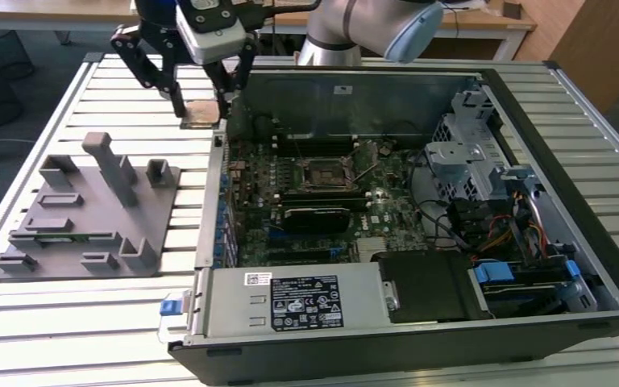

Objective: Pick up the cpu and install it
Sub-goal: 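Pick up the cpu and move it towards the insertion slot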

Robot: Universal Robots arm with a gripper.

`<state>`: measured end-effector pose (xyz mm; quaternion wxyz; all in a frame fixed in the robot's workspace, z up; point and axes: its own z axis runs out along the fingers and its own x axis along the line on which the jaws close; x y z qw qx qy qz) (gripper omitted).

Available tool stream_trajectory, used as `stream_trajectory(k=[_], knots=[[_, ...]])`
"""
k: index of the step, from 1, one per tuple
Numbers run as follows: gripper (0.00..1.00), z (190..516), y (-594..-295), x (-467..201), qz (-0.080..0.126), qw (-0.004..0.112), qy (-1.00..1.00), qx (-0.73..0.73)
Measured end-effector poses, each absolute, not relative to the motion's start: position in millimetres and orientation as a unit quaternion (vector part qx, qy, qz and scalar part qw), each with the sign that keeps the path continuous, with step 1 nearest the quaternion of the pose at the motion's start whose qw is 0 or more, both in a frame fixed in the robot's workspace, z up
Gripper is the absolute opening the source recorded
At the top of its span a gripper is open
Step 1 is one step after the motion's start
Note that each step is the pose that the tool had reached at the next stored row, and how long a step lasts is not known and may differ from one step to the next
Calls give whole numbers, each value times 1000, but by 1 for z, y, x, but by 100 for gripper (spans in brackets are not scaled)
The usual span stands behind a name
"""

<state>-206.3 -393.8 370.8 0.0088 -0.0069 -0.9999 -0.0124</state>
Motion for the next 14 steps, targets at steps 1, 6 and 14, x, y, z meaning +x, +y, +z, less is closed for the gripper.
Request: stream_trajectory(k=[1, 6, 14], knots=[[54, 371, -394, -202, -12, 9, -1000, -7], [54, 371, -394, -179, -12, 9, -1000, -7], [54, 371, -394, -146, -12, 9, -1000, -7]])
